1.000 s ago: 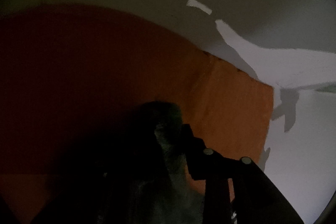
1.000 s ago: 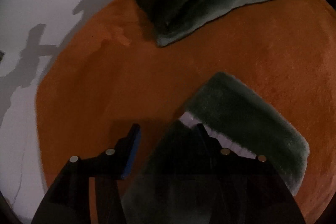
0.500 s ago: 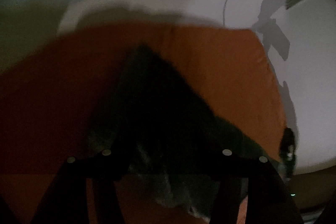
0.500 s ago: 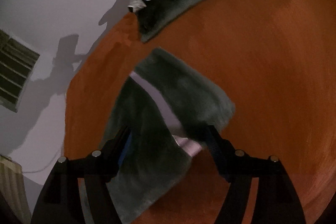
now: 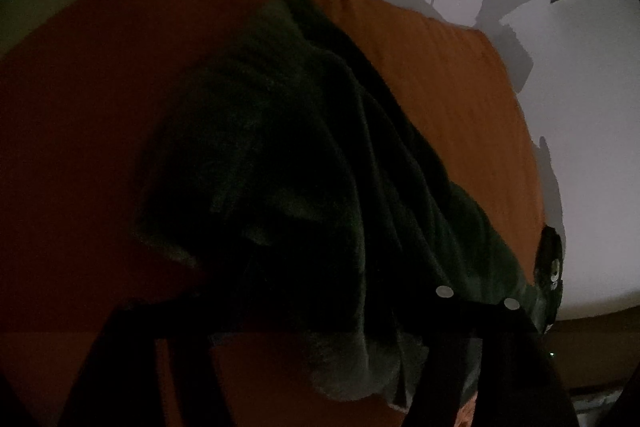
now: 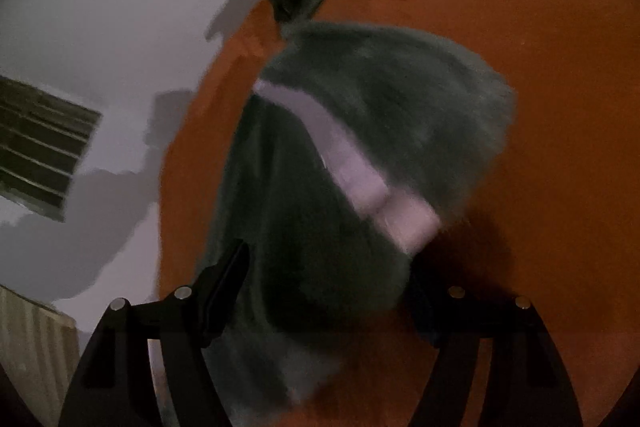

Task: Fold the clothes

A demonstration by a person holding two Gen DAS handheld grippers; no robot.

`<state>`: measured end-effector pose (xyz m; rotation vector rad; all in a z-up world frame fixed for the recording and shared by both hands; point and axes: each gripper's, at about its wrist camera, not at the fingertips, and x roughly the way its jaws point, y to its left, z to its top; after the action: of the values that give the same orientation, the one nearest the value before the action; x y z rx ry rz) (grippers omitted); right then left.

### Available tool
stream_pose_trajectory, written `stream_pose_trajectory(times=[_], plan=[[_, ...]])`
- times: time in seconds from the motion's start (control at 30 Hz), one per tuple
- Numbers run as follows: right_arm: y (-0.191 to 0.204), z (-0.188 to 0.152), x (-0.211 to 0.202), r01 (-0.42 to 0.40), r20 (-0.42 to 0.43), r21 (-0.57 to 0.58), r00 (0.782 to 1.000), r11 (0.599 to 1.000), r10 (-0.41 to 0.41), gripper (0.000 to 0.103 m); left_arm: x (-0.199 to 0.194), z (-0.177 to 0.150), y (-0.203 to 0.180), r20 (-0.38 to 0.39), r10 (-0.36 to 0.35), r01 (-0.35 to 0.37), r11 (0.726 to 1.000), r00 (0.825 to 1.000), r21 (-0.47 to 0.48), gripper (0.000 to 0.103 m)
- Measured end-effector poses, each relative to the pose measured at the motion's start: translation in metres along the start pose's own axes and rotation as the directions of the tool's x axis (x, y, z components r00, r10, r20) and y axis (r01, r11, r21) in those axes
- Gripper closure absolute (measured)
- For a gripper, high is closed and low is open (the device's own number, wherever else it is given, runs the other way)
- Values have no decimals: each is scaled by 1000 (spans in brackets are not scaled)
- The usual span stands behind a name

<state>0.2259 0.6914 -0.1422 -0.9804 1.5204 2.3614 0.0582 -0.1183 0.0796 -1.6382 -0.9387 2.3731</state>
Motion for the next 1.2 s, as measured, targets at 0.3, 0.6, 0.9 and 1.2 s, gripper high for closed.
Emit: stream_pose_trajectory(times=[0.3, 0.6, 0.9, 1.2], plan=[[7, 19, 18, 50, 14, 58, 999, 997, -51, 81, 17, 0, 26, 94, -101, 114, 983, 990, -145, 31], [72, 37, -90, 7, 154, -93, 988, 996, 7, 89, 10, 13, -52, 168, 12, -20, 999, 986, 47, 90], [-23, 105, -352, 122, 408, -43, 908, 992, -94, 89, 76, -33, -237, -32, -185, 187, 948, 982, 256, 91], [-266, 132, -386, 176, 138, 88, 973, 980, -187, 83, 175, -116, -358, -57, 72, -36, 881, 996, 472, 89]])
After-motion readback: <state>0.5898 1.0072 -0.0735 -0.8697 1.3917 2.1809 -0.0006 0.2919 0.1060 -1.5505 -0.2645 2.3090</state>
